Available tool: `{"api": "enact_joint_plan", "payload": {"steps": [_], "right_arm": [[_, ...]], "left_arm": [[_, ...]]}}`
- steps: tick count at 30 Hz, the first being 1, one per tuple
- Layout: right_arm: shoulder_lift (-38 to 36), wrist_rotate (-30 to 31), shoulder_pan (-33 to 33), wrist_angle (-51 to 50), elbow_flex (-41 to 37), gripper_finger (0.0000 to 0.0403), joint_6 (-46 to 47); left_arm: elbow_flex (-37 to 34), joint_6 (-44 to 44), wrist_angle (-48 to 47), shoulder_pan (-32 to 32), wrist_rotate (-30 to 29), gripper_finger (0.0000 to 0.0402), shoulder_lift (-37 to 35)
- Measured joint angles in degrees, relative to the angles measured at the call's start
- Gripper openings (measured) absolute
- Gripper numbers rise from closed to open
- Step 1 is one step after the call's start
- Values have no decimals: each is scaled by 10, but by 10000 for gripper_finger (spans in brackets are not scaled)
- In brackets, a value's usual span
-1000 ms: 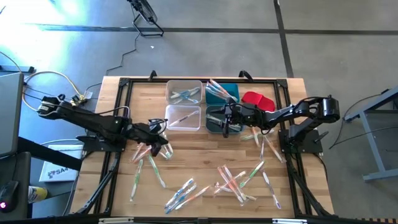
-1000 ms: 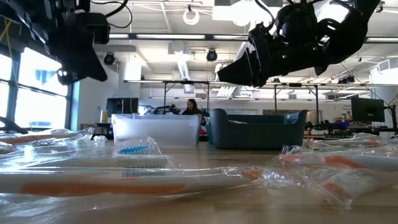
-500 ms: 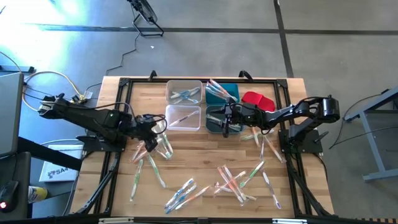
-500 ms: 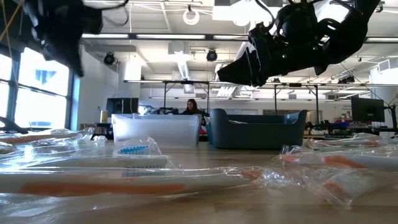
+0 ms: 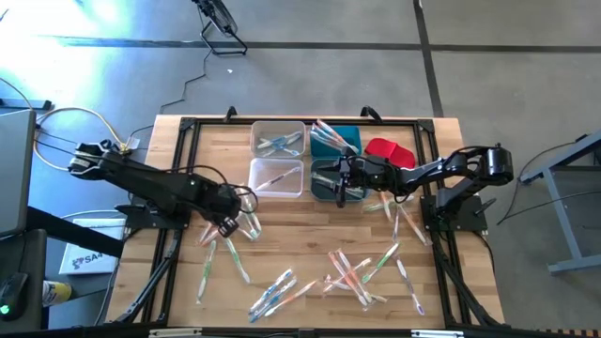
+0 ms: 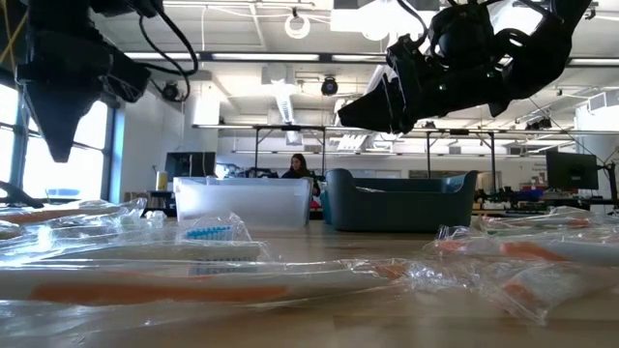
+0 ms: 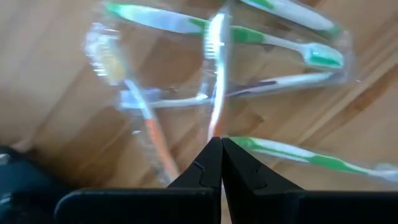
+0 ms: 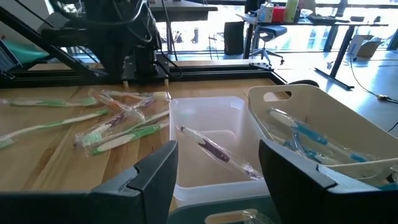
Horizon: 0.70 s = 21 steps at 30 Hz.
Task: Pick & Place Toothbrushes
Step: Put the orange toothbrush into the blue bin
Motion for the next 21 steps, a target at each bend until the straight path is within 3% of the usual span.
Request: {"api": "enact_joint_plan", "payload": {"steps": [10,16,21], "right_arm": [[0,0,0,-5,0,217,0],[0,0,0,-8,0,217,-1],[0,0,0,-8,0,217,-1]], "left_arm": [[0,0,28,0,25,16,29],[-1,4,5,0,36,85,44],[0,60,8,0,29,140,51]]}}
